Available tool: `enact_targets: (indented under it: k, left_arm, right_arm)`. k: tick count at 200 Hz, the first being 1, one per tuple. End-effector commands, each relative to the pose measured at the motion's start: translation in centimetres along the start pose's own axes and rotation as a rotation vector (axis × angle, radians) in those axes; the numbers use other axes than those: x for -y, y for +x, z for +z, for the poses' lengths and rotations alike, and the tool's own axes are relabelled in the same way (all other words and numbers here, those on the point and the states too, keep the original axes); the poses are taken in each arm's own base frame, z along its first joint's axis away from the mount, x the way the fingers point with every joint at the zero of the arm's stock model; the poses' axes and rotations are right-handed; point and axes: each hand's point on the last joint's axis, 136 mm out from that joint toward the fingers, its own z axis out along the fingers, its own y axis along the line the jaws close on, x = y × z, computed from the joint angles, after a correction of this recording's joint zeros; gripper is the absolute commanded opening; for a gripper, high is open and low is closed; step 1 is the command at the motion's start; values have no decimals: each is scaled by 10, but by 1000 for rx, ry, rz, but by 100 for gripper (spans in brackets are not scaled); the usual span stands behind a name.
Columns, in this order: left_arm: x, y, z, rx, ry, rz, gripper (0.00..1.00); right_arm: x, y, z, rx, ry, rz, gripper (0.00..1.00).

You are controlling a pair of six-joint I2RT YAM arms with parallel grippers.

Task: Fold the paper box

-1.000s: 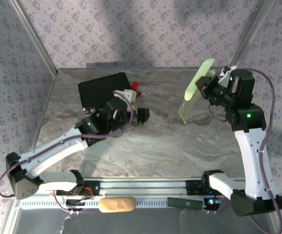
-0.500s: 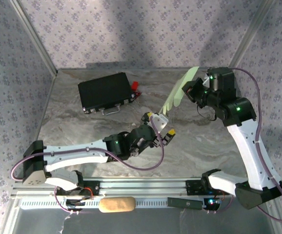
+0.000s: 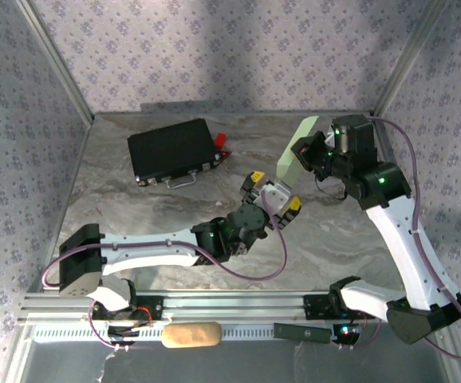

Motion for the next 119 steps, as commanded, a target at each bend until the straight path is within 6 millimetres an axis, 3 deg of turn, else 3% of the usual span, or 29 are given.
enact_targets:
  k: [1, 33, 67, 89, 119]
  left_arm:
    - [-36, -22, 5, 34, -141, -21, 96]
    - [-44, -29, 13, 65, -90, -75, 94]
    - [-42, -31, 25, 49, -48, -92, 82]
    - [-46, -35, 29, 37, -45, -113, 67]
    - [-46, -32, 30, 22, -34, -114, 34]
  right_arm:
    - [-5, 2, -3, 11, -20, 16, 0]
    - [-7, 6, -5, 5, -27, 16, 0]
    - [-8, 9, -3, -6, -36, 24, 0]
    - [-8, 10, 0, -15, -35, 28, 0]
    - [-12, 10, 2, -25, -48, 32, 0]
